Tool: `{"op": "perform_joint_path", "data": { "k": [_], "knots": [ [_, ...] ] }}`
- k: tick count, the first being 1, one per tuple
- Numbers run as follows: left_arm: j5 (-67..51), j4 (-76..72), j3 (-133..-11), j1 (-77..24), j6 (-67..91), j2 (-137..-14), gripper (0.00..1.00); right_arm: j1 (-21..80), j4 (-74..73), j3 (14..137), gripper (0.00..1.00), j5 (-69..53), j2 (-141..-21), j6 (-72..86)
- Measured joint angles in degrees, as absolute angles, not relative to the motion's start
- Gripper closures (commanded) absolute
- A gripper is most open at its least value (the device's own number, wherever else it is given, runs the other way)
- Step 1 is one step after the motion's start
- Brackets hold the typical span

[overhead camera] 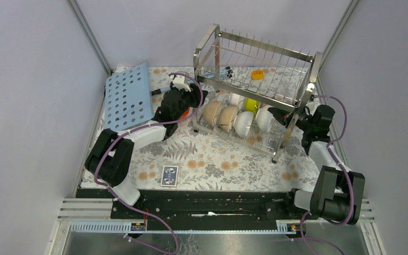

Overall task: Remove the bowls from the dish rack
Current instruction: Pick up the bowl from the dish rack, then place the bowl at the center of the board.

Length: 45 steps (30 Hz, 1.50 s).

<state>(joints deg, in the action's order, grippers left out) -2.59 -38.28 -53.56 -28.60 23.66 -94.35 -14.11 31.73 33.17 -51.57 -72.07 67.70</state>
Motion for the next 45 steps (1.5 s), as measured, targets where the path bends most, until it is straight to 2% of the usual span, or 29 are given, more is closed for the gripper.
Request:
{"op": "perform_joint_path", "data": {
  "k": [11, 24, 33, 38, 43, 45],
  "knots": [
    [-2.7, -38.1, -53.6, -28.6, 23.7, -94.3, 1.00, -15.4, 18.4, 38.3, 1.00, -46.3, -68.9, 60.7],
    [-2.7, -38.1, -53.6, -28.6, 23.8, -94.3, 1.00, -17.2, -8.2, 47.2, 1.00, -29.4, -63.5, 43.4],
    [-3.0, -38.1, -53.6, -28.5, 24.0, -94.2, 1.00, -15.3, -24.4, 60.1, 1.00, -11.2, -63.0, 37.5],
    [-3.1, -37.6, -53.6, -28.4, 24.2, -94.0, 0.83, -13.7, -30.6, 65.9, 1.00, -1.9, -61.7, 36.3],
    [-3.0, -36.1, -52.8, -28.2, 24.3, -92.4, 0.51, -13.4, -35.0, 68.0, 1.00, 5.4, -61.0, 36.1],
    [-2.1, -34.9, -52.0, -28.0, 27.2, -91.4, 0.42, -13.4, -36.6, 68.7, 1.00, 7.7, -61.0, 36.1]
  ]
}}
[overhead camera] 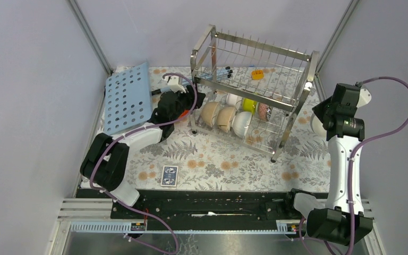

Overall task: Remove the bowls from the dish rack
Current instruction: Place the bowl at the center of the board.

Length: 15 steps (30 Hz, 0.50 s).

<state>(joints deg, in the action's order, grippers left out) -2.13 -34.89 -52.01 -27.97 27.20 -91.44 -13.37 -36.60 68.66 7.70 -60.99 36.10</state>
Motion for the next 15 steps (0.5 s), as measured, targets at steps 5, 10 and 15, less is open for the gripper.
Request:
{"op": "perform_joint_path", "data": {
  "k": [5, 10, 15],
  "knots": [
    [-0.5, -30.9, -49.9, -27.1, 32.7, -89.3, 0.27, -13.1, -40.2, 73.2, 1.00, 11.5, -61.0, 36.1],
    [0.1, -27.6, -49.7, -26.7, 34.6, -88.1, 0.13, -12.7, -40.8, 81.0, 1.00, 13.0, -61.6, 36.4],
    [1.0, -23.2, -49.7, -26.2, 35.6, -86.0, 0.01, -11.8, -41.8, 89.3, 1.00, 14.5, -63.5, 36.7]
  ]
}}
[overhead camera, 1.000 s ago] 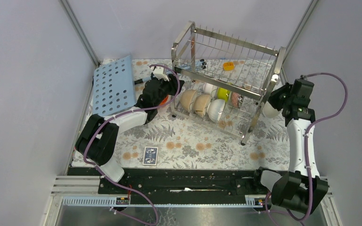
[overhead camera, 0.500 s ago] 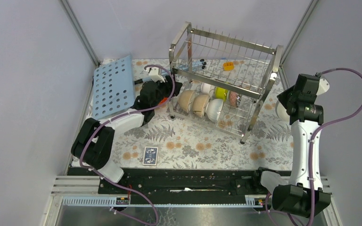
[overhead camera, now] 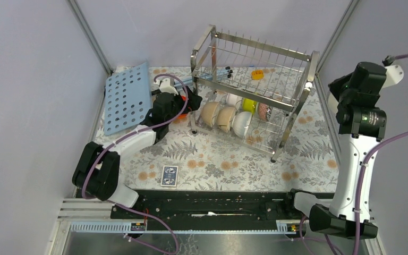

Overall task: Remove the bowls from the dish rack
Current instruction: Place the bowl at the center of the board.

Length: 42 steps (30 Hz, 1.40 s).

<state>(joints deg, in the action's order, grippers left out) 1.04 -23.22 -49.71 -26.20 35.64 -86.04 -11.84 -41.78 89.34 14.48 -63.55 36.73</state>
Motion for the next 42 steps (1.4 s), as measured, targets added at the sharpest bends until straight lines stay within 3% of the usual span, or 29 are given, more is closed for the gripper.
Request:
{"op": "perform_joint_path", "data": {
  "k": [9, 18, 30, 37, 42],
  "knots": [
    [8.0, -11.5, -49.1, -25.3, 39.0, -72.1, 0.01, -3.8, -43.7, 109.8, 1.00, 15.4, -70.6, 35.4],
    [15.4, 8.1, -49.9, -25.0, 42.9, -62.5, 0.01, 14.3, -48.3, 137.0, 1.00, 10.3, -84.3, 28.7],
    [17.4, 21.5, -49.5, -25.0, 43.9, -48.7, 0.01, 42.5, -49.1, 131.3, 1.00, -1.4, -83.2, 19.7],
    [18.4, 28.7, -50.3, -25.0, 43.5, -46.0, 0.01, 72.7, -49.5, 127.5, 1.00, 7.1, -84.1, 10.2],
    [19.1, 30.9, -51.0, -25.0, 43.4, -42.6, 0.01, 82.2, -46.8, 119.2, 1.00, 13.9, -84.2, 6.7]
  ]
}}
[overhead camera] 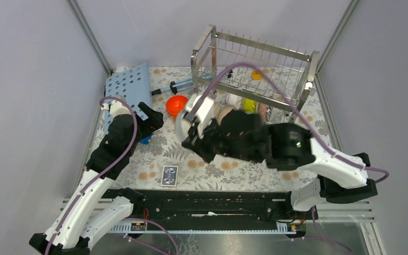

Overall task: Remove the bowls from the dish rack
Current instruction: Place the bowl at the center of the board.

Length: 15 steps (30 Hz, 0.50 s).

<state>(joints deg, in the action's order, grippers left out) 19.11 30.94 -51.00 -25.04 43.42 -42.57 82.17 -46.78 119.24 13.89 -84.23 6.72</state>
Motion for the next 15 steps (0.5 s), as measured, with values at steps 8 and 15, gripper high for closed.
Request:
{"op": "perform_joint_path", "data": {
  "k": [8, 15],
  "knots": [
    [19.1, 34.0, -52.6, -25.0, 42.9, -40.5, 0.01, 95.3, -44.6, 101.9, 1.00, 25.1, -84.6, -0.7],
    [9.8, 34.2, -52.7, -25.0, 40.8, -36.5, 0.01, 96.6, -41.5, 76.9, 1.00, 24.4, -79.7, -4.1]
  ]
}}
